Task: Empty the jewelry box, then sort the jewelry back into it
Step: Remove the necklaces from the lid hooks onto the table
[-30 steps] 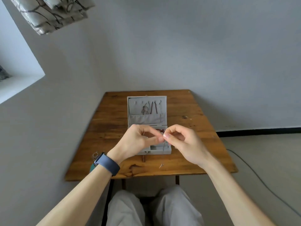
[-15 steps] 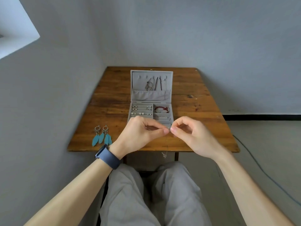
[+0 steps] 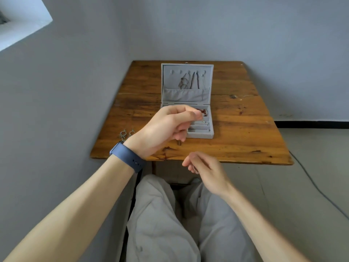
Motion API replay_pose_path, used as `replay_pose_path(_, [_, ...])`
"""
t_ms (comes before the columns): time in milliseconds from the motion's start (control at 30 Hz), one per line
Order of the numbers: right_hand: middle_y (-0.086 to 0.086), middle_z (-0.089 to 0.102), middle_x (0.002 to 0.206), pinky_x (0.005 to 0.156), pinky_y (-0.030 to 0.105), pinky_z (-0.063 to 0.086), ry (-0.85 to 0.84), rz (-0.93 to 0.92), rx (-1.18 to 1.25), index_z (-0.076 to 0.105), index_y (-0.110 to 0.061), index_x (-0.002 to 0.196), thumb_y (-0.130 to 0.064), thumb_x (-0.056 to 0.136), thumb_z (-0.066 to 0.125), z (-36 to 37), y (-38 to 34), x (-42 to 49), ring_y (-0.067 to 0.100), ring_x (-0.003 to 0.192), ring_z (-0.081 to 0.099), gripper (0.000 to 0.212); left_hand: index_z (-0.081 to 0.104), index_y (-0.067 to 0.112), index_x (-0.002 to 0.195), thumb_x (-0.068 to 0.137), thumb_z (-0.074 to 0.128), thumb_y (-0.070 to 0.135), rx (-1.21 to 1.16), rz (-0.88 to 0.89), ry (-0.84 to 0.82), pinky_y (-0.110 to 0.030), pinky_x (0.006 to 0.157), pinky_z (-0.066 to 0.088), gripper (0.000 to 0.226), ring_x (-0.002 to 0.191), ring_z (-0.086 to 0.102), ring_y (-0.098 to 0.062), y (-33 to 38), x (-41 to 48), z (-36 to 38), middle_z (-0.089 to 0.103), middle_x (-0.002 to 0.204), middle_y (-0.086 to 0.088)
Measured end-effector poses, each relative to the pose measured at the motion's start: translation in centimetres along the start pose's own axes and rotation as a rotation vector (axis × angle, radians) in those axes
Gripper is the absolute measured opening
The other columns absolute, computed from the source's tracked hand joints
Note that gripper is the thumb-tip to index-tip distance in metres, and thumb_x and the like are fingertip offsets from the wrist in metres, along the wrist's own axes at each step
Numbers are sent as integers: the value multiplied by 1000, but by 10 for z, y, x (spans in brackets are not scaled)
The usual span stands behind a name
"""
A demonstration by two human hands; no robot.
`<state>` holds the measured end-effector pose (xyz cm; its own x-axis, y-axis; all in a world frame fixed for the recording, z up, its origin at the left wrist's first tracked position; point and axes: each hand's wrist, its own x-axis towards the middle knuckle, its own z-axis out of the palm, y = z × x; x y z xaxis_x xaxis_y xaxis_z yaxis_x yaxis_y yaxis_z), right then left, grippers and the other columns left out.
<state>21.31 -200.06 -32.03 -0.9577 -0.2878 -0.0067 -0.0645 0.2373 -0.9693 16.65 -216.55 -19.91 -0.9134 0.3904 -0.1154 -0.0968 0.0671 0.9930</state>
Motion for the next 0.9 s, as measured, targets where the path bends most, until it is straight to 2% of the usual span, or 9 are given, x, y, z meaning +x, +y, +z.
replay_pose_path(100, [-4, 60, 72, 69, 29, 48, 25, 118, 181, 63, -12, 79, -27, 105, 44, 10, 8, -12, 12, 73, 57, 36, 68, 9, 100, 99, 60, 21, -24, -37, 43, -35, 59, 22, 15, 54, 25, -13, -4, 0, -9, 31, 64, 2])
replay_pose_path(200, [-4, 69, 80, 69, 29, 51, 81, 201, 208, 64, -10, 87, -25, 105, 45, 15, 13, -17, 13, 77, 64, 31, 68, 12, 102, 98, 61, 27, -41, -103, 80, -32, 56, 15, 17, 54, 20, -13, -11, 3, -17, 32, 64, 5])
replay_pose_path(300, [-3, 75, 89, 66, 28, 52, 156, 234, 226, 68, -16, 90, -19, 104, 48, 13, 15, -19, 15, 75, 69, 25, 69, 15, 101, 98, 62, 29, 1, -227, 75, -26, 47, 16, 16, 53, 18, -11, -17, 7, -24, 32, 65, 6])
replay_pose_path(400, [-2, 77, 96, 71, 30, 55, 193, 277, 277, 70, -15, 97, -23, 104, 48, 7, 17, -23, 19, 82, 73, 24, 69, 16, 99, 96, 65, 29, -9, -299, 87, -23, 47, 20, 14, 50, 21, -10, -25, 14, -27, 34, 66, 6])
replay_pose_path(533, [7, 76, 104, 76, 33, 54, 206, 360, 545, 68, -10, 100, -23, 102, 53, -1, 19, -26, 27, 90, 73, 20, 68, 19, 98, 94, 67, 31, -119, -352, 80, -20, 47, 24, 13, 49, 26, -7, -37, 20, -27, 36, 68, 8])
replay_pose_path(667, [15, 75, 107, 77, 34, 56, 235, 434, 781, 67, -9, 97, -19, 98, 58, -5, 20, -24, 26, 90, 73, 13, 65, 19, 99, 96, 63, 31, -157, -349, 60, -18, 45, 25, 13, 48, 28, -6, -43, 24, -22, 38, 69, 9])
replay_pose_path(900, [17, 74, 106, 75, 31, 56, 152, 370, 749, 68, -11, 94, -17, 99, 57, -7, 24, -29, 26, 91, 73, 14, 68, 18, 103, 95, 65, 31, -166, -346, 64, -17, 46, 27, 15, 51, 30, -5, -39, 33, -23, 41, 69, 10])
